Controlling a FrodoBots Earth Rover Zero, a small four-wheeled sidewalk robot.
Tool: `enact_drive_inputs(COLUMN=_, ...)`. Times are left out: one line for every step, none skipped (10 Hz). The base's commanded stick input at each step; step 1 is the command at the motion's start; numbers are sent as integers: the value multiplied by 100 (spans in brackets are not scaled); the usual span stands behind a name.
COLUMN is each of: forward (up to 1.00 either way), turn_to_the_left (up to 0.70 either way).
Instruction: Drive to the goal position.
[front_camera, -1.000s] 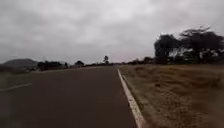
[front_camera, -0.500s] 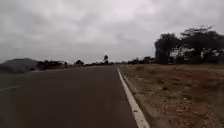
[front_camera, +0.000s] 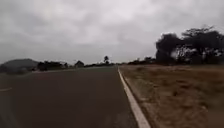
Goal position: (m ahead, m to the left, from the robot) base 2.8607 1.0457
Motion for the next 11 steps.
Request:
enact_drive_inputs(forward=85, turn_to_the_left=0)
enact_drive_inputs(forward=85, turn_to_the_left=0)
enact_drive_inputs(forward=85, turn_to_the_left=-24)
enact_drive_inputs(forward=85, turn_to_the_left=-25)
enact_drive_inputs(forward=85, turn_to_the_left=-17)
enact_drive_inputs(forward=85, turn_to_the_left=-4)
enact_drive_inputs(forward=85, turn_to_the_left=0)
enact_drive_inputs(forward=85, turn_to_the_left=-1)
enact_drive_inputs(forward=85, turn_to_the_left=-1)
enact_drive_inputs(forward=85, turn_to_the_left=-2)
enact_drive_inputs(forward=85, turn_to_the_left=-27)
